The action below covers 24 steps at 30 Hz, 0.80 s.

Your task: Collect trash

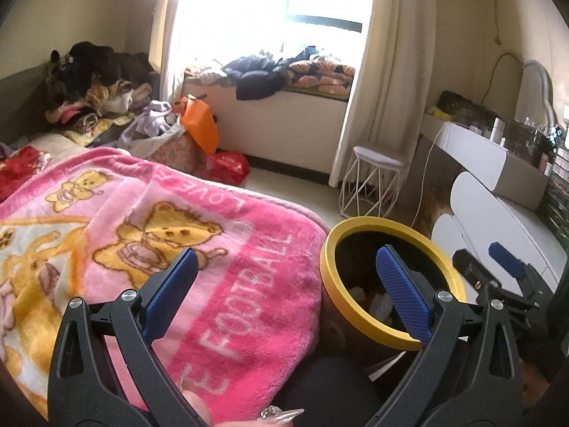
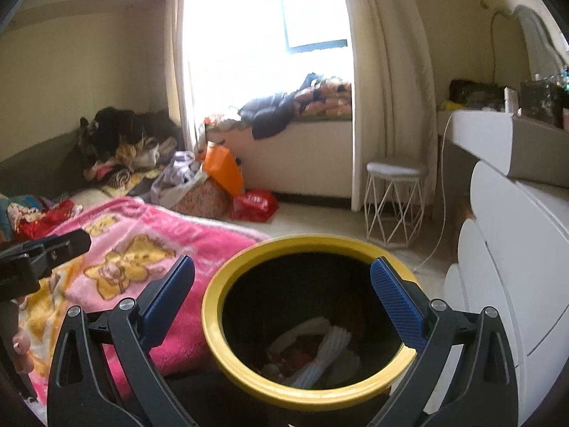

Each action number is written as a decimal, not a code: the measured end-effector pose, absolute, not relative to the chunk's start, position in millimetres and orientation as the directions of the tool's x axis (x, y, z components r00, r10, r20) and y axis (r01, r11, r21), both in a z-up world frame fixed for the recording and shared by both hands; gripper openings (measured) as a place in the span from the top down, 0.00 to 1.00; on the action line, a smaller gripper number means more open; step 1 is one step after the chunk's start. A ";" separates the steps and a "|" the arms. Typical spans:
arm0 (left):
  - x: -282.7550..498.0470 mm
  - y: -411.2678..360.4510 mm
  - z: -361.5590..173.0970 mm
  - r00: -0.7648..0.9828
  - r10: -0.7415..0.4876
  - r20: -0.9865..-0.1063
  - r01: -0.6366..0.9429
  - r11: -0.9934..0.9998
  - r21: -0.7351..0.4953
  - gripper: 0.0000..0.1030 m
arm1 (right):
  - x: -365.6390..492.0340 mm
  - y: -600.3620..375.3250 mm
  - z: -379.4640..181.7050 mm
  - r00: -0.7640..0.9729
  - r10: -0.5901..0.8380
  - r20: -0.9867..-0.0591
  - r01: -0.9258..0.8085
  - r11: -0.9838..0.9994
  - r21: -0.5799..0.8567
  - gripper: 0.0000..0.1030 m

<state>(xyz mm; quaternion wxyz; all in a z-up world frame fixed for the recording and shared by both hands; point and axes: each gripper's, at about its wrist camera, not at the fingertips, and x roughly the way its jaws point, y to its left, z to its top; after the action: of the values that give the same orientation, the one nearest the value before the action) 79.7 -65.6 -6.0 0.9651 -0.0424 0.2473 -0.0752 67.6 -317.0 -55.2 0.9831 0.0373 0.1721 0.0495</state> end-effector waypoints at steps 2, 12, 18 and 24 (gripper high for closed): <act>75.8 -64.0 -6.7 0.876 -0.160 -0.456 0.121 0.986 -0.114 0.10 | 62.5 -317.0 -54.1 0.950 0.088 -0.301 -0.067 0.994 0.082 0.06; 65.2 -60.5 -14.9 0.904 -0.131 -0.406 0.096 0.990 -0.107 0.10 | 42.2 -311.2 -53.6 0.986 0.032 -0.162 -0.026 0.999 0.036 0.06; 62.7 -61.0 -19.8 0.907 -0.119 -0.404 0.088 0.992 -0.094 0.10 | 42.2 -312.5 -58.2 0.986 0.026 -0.163 -0.021 0.999 0.032 0.06; 62.8 -60.5 -20.0 0.907 -0.121 -0.403 0.087 0.991 -0.101 0.10 | 45.4 -310.5 -60.0 0.983 0.026 -0.179 -0.020 0.999 0.032 0.06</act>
<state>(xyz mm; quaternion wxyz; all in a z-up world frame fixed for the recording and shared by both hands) 62.8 -60.5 -20.0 0.9756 -0.0404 0.2090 -0.0532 45.4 -310.5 -60.0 0.9957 0.0148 0.0902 0.0115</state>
